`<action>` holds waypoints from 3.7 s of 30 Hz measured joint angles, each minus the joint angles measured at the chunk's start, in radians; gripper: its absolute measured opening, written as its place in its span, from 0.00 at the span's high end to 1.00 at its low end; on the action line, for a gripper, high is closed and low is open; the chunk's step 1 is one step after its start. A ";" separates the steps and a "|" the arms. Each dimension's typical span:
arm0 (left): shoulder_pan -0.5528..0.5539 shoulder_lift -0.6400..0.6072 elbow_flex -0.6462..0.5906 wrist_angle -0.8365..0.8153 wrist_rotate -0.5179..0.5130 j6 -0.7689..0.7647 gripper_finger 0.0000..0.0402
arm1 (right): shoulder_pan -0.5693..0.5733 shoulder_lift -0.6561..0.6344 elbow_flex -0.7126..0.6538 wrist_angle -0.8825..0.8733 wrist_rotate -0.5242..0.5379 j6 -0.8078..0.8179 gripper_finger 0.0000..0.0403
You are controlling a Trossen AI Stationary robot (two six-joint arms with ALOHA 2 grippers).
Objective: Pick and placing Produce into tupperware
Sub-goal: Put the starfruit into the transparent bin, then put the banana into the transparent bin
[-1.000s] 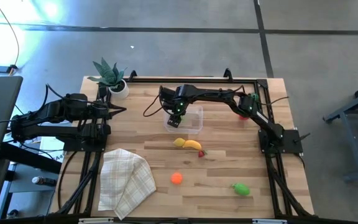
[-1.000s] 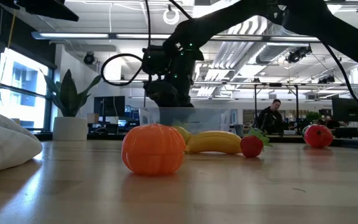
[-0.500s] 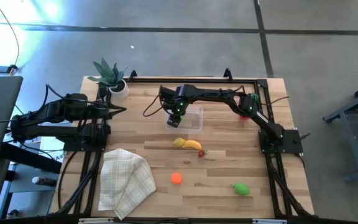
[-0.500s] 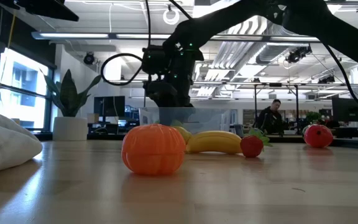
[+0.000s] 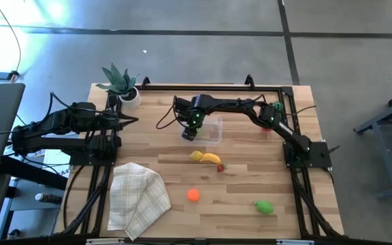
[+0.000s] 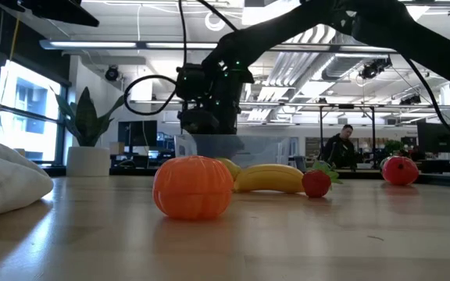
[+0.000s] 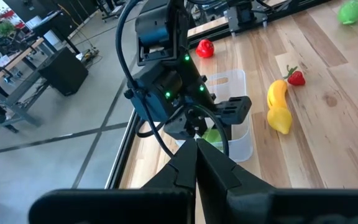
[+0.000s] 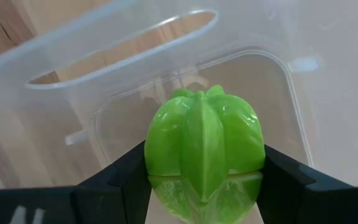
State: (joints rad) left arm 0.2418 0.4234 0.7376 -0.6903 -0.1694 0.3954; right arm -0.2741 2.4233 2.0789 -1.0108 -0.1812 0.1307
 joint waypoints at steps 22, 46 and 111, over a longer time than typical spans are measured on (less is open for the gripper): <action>0.000 0.000 0.000 0.000 0.000 0.000 1.00 | 0.000 -0.007 0.000 -0.008 0.005 0.001 0.37; 0.000 0.000 0.000 0.000 0.000 0.000 1.00 | -0.004 -0.221 0.002 -0.198 0.076 0.066 0.36; 0.000 0.000 0.000 0.000 0.000 0.000 1.00 | 0.412 -0.711 -0.967 0.415 0.233 0.462 0.36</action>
State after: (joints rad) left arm 0.2420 0.4236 0.7380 -0.6899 -0.1692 0.3953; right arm 0.1376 1.7122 1.1122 -0.5954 0.0514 0.5923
